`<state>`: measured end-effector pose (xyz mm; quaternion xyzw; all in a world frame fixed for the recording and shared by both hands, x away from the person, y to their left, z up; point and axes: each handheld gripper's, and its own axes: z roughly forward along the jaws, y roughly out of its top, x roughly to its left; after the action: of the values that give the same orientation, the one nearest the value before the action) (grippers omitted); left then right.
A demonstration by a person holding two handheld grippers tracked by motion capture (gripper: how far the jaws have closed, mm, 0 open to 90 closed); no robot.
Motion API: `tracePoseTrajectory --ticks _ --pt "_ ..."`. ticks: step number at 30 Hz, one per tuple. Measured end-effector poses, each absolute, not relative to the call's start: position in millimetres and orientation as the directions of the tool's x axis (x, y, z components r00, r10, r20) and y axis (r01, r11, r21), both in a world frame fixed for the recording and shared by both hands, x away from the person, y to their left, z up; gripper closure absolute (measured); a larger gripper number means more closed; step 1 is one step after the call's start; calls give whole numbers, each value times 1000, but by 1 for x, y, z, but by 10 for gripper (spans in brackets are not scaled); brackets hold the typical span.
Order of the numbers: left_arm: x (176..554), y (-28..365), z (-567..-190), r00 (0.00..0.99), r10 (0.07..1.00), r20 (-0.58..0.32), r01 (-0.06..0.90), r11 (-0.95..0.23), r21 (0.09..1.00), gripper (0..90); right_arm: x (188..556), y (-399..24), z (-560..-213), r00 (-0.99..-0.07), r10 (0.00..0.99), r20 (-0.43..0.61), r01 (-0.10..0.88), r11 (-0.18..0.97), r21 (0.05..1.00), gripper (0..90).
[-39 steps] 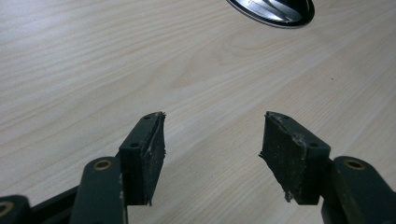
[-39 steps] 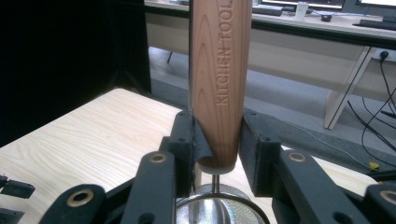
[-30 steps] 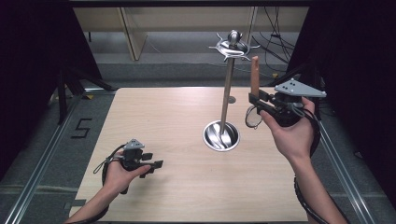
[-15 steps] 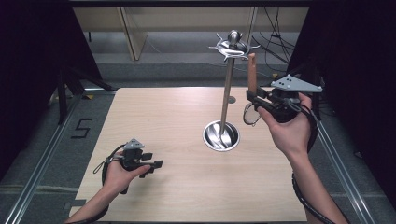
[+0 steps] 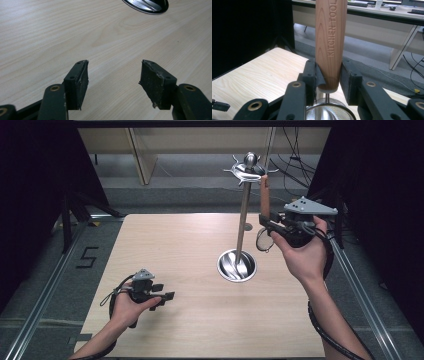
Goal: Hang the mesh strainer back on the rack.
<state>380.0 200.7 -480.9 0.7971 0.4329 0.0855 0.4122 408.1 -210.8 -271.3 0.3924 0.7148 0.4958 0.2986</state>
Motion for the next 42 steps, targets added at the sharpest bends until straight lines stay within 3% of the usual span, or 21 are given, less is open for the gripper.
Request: tracePoseTrajectory --ticks 33,42 --pt "381 200 -482 612 760 -221 619 -285 732 383 419 -202 -281 -508 861 0 303 179 936 684" --pt "381 199 -483 611 761 -217 623 -293 725 383 413 -208 -279 -503 865 -4 277 165 947 514"
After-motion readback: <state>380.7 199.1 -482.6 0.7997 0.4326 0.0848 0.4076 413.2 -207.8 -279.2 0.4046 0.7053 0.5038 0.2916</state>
